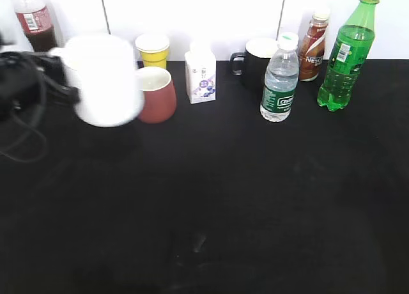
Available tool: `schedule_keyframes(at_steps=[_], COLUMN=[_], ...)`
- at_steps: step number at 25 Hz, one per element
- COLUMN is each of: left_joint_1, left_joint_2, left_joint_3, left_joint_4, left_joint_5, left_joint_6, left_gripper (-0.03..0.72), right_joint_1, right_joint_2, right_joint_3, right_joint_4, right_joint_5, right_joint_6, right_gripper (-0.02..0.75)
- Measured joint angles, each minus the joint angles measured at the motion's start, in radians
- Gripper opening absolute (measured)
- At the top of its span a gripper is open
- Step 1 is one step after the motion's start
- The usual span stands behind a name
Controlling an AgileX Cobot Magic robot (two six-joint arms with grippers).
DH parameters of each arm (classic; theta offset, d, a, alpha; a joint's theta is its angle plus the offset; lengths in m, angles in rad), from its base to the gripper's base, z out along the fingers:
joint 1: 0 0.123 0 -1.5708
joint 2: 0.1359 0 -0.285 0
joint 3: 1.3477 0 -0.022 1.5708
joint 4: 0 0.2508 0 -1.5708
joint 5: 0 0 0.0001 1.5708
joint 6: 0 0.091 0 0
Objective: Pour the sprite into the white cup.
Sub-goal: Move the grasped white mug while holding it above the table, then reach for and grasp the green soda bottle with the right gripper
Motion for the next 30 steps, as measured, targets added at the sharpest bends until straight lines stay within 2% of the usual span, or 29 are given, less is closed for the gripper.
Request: schedule_keyframes(at_steps=[1, 2, 4, 5, 8, 19, 25, 30], left_joint_1=[-0.011, -0.015, -0.016, -0.016, -0.016, -0.016, -0.016, -0.016], left_joint_2=[0.0, 0.0, 0.0, 0.0, 0.0, 0.0, 0.0, 0.0], left_joint_3=[0.0, 0.0, 0.0, 0.0, 0.0, 0.0, 0.0, 0.0], left_joint_4=[0.0, 0.003, 0.011, 0.013, 0.023, 0.055, 0.055, 0.055], left_joint_5=[0.0, 0.0, -0.001, -0.001, -0.001, -0.001, -0.001, -0.001], left_joint_6=[-0.001, -0.001, -0.001, -0.001, -0.003, -0.004, -0.004, -0.004], left_gripper=[0.06, 0.06, 0.06, 0.06, 0.06, 0.059, 0.059, 0.059], right_joint_1=[0.0, 0.0, 0.0, 0.0, 0.0, 0.049, 0.05, 0.054], right_joint_2=[0.155, 0.292, 0.54, 0.667, 0.952, 1.406, 1.496, 1.555], right_joint_3=[0.001, 0.003, 0.001, -0.011, -0.106, -0.548, -0.716, -0.809], right_joint_4=[-0.002, -0.028, -0.165, -0.199, -0.215, -0.188, -0.175, -0.247], right_joint_5=[-0.151, -0.277, -0.561, -0.668, -0.835, -0.829, -0.72, -0.672], right_joint_6=[0.011, 0.05, 0.123, 0.141, 0.155, 0.185, 0.185, 0.22], right_gripper=[0.627, 0.658, 0.67, 0.671, 0.671, 0.671, 0.671, 0.659])
